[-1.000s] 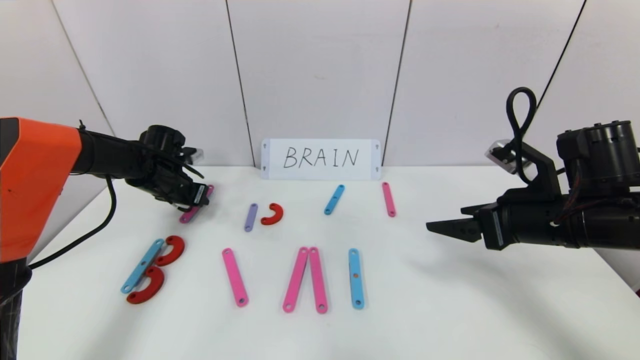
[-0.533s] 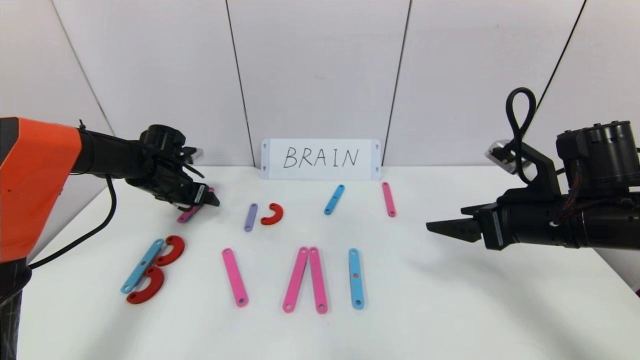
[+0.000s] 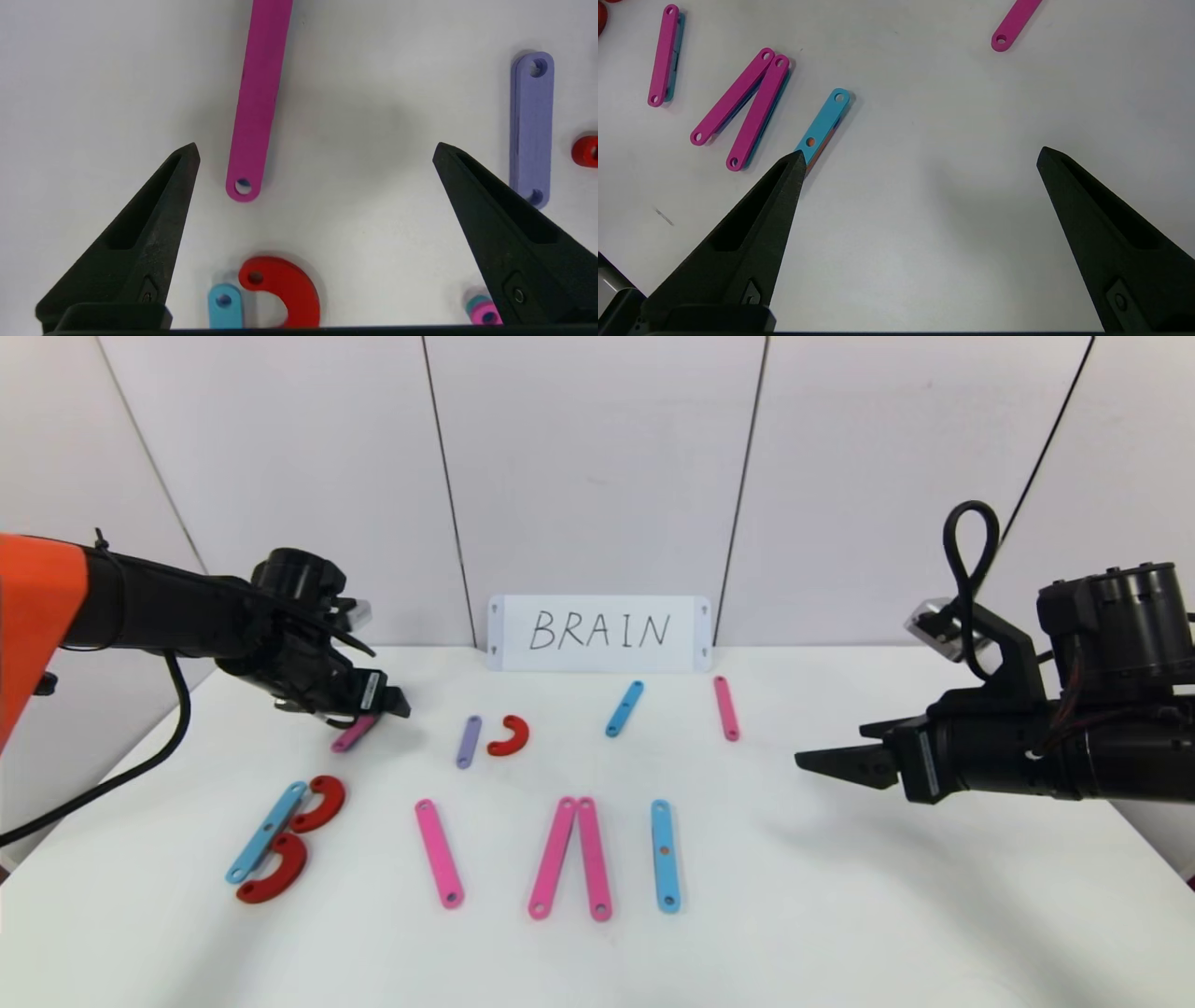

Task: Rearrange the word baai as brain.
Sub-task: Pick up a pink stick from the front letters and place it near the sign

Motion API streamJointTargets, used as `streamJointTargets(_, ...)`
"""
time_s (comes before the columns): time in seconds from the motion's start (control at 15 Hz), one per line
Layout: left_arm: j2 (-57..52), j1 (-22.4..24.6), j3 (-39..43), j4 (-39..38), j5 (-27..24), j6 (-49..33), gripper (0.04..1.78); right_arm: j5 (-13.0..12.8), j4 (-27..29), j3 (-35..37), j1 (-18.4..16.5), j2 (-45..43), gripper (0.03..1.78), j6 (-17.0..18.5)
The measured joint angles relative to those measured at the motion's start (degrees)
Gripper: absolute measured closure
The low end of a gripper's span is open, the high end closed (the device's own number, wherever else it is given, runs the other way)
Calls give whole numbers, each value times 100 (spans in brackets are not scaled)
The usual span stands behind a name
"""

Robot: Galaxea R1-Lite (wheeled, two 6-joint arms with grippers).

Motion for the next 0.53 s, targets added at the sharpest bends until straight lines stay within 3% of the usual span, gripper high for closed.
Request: streamJointTargets(0.53, -1309, -1791, 1679, -1, 1386, -2405, 7, -30, -4, -22, -17, 13, 8, 17)
